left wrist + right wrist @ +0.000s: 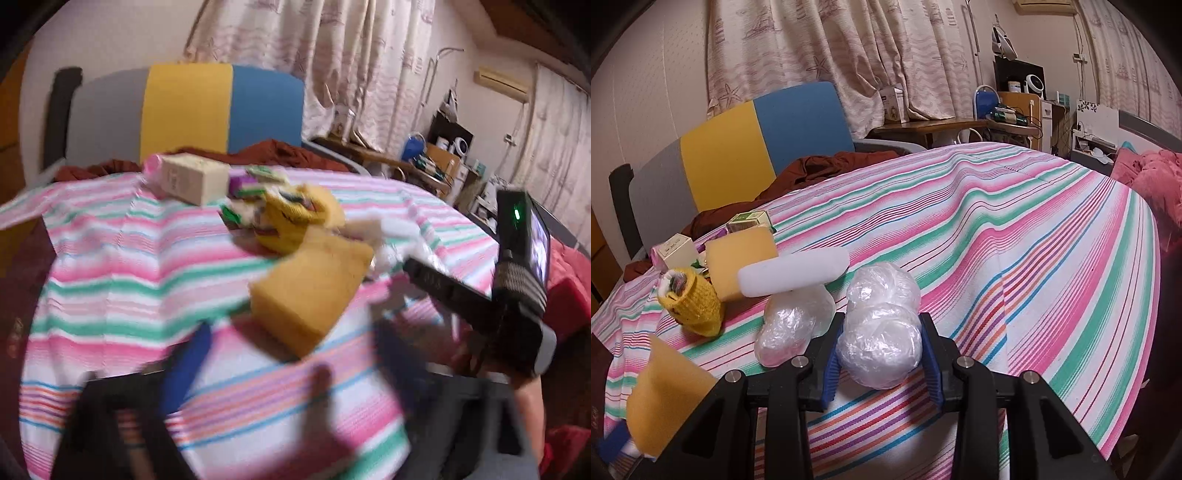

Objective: Organize objects
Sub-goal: 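Grasp the rectangular yellow sponge with the left tool, then release the sponge into the gold tray with the left tool while the right tool carries the bundle, then lower the plastic bundle into the gold tray and open the right tool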

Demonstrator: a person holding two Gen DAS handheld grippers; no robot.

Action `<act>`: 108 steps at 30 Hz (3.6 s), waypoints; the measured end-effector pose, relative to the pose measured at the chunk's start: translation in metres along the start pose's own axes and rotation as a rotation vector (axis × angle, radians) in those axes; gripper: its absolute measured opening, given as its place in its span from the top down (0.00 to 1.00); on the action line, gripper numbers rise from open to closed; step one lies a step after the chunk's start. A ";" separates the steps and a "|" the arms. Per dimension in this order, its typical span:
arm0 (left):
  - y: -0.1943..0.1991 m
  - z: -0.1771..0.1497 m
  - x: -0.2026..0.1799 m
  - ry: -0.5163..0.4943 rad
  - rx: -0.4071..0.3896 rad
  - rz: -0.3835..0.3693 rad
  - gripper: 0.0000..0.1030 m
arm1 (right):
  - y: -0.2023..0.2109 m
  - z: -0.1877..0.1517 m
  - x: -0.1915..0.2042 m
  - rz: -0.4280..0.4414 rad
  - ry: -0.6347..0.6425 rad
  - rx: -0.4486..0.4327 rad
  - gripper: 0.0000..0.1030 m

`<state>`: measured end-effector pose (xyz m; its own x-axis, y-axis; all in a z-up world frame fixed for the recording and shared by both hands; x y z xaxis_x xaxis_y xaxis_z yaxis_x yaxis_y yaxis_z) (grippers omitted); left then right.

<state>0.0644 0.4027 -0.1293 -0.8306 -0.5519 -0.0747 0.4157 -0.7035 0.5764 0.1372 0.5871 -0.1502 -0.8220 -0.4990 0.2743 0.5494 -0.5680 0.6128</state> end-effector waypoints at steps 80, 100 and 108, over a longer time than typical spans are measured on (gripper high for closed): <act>0.178 -0.113 0.270 0.461 0.360 0.267 0.24 | 0.216 -0.146 0.282 0.787 0.437 0.266 0.64; 0.263 -0.063 0.316 0.670 -0.057 0.372 0.02 | 0.207 -0.233 0.337 0.784 0.631 0.428 0.52; 0.251 -0.058 0.295 0.610 -0.065 0.345 0.02 | 0.208 -0.210 0.319 0.777 0.557 0.391 0.52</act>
<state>-0.0543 0.0372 -0.0537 -0.2987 -0.8878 -0.3501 0.6551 -0.4575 0.6013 0.0206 0.1720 -0.0910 -0.0206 -0.9264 0.3759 0.7300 0.2429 0.6388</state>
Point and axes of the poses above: each gripper's, at about its wrist camera, not at the fingertips, and y roughly against the way its jaws point, x to its left, z to its top, the point moved 9 cm from there along -y, roughly the way its jaws point, and after that the axes turned 8 degrees about -y, right-handed, at the moved point
